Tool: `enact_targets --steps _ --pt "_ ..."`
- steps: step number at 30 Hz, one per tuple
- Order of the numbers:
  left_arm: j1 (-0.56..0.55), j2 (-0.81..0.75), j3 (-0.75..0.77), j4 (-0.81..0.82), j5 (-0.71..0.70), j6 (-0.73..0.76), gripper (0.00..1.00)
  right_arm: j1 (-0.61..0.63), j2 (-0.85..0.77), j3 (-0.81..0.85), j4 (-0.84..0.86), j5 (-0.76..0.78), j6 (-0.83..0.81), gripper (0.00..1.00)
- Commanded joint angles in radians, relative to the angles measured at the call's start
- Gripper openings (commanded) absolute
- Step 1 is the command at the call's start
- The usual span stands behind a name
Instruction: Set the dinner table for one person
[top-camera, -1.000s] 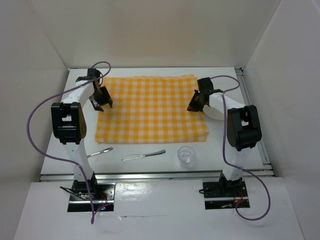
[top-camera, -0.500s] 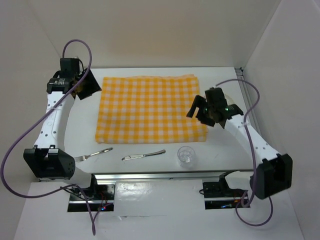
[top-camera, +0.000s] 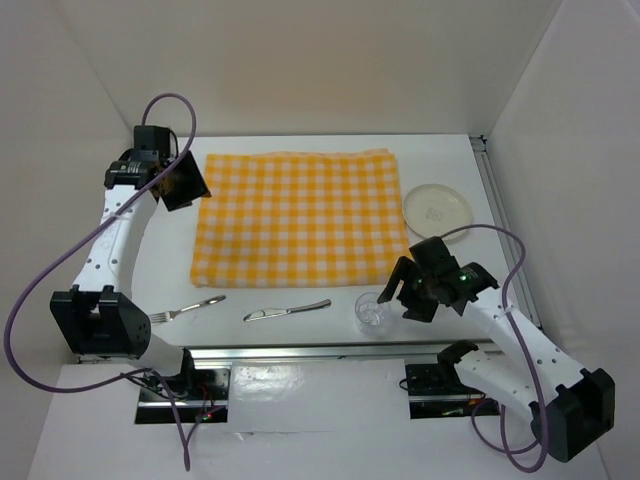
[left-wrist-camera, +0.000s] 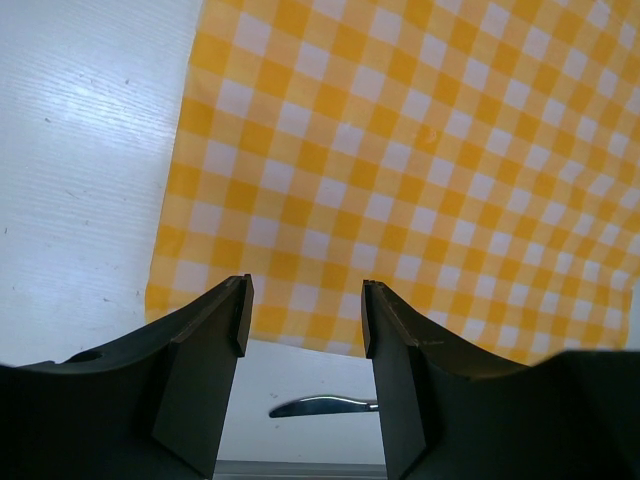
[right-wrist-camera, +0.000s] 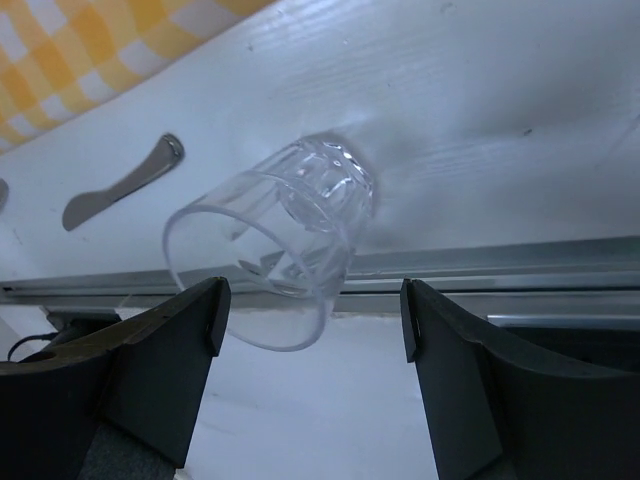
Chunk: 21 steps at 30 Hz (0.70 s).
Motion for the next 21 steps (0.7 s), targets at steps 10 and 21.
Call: enact_targets --steps 10,21 --pt "-0.009 -0.013 -0.043 0.014 0.016 0.025 0.63 0.029 0.017 -0.137 0.073 0.006 0.085 0.31" --pt "-0.018 -0.004 -0.043 0.034 0.043 0.007 0.63 0.069 0.19 0.379 0.01 0.297 -0.058 0.0"
